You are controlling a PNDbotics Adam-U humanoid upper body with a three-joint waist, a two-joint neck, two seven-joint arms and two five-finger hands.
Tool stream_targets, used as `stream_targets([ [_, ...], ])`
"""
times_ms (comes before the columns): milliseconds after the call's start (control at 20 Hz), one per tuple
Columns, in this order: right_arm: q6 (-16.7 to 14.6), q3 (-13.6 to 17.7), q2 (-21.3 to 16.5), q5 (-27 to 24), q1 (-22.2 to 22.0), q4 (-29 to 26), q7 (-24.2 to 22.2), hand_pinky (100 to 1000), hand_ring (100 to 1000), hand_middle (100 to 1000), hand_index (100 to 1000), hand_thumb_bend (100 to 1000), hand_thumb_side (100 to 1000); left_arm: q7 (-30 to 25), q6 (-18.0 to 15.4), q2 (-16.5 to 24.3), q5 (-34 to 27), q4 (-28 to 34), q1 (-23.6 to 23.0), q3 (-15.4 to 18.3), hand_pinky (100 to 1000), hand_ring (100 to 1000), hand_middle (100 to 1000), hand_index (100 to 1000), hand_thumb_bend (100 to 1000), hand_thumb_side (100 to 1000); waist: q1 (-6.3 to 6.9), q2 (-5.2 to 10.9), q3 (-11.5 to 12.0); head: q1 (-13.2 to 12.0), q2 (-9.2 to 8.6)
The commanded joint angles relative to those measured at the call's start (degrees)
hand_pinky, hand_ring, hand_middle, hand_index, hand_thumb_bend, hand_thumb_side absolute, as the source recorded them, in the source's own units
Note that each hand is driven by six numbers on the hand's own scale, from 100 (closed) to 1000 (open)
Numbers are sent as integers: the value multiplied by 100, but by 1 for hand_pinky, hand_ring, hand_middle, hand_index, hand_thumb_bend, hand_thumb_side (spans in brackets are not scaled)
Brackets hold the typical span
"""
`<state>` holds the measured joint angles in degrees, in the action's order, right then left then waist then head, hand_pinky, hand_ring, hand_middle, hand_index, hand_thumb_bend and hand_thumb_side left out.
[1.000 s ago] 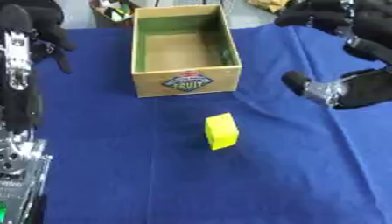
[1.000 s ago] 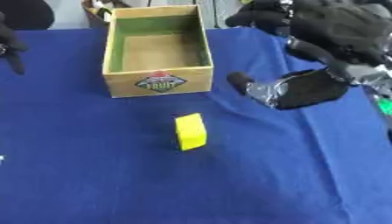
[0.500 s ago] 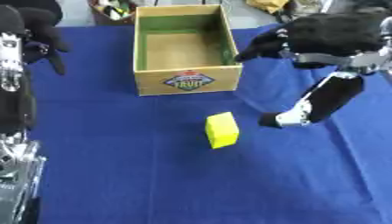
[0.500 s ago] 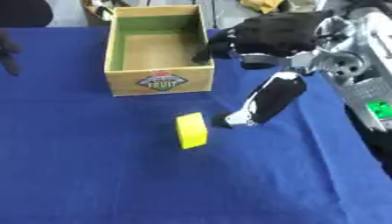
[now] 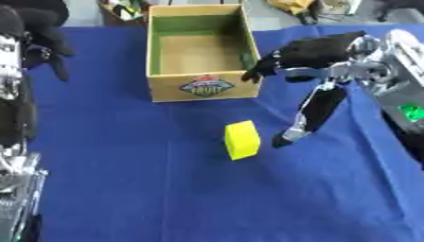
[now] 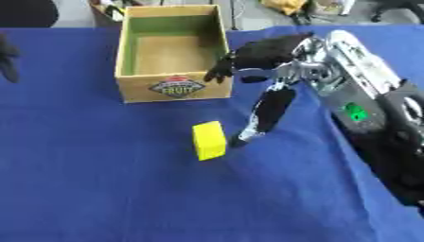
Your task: Pick up objects on the table and place them in the box.
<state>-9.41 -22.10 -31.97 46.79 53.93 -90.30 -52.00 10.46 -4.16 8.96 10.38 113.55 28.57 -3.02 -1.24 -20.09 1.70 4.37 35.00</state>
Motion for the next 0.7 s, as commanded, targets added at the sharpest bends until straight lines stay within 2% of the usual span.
stream_targets([
  [50,181,9,197,416,134,283,3,764,836,804,1000,589,586,-12,-14,3,-10,104,85,-36,252,455,457,634,100,841,8,110,6,77,-38],
  [250,285,-13,411,939,141,449,3,762,838,808,1000,564,589,-18,-13,-5,-9,104,97,-39,252,455,457,634,100,841,8,95,14,168,-99],
  [700,282,-53,630,1379,135,594,3,759,841,822,1000,538,587,-32,-6,-10,-7,104,97,-45,252,455,457,634,100,841,12,98,-11,173,-130],
])
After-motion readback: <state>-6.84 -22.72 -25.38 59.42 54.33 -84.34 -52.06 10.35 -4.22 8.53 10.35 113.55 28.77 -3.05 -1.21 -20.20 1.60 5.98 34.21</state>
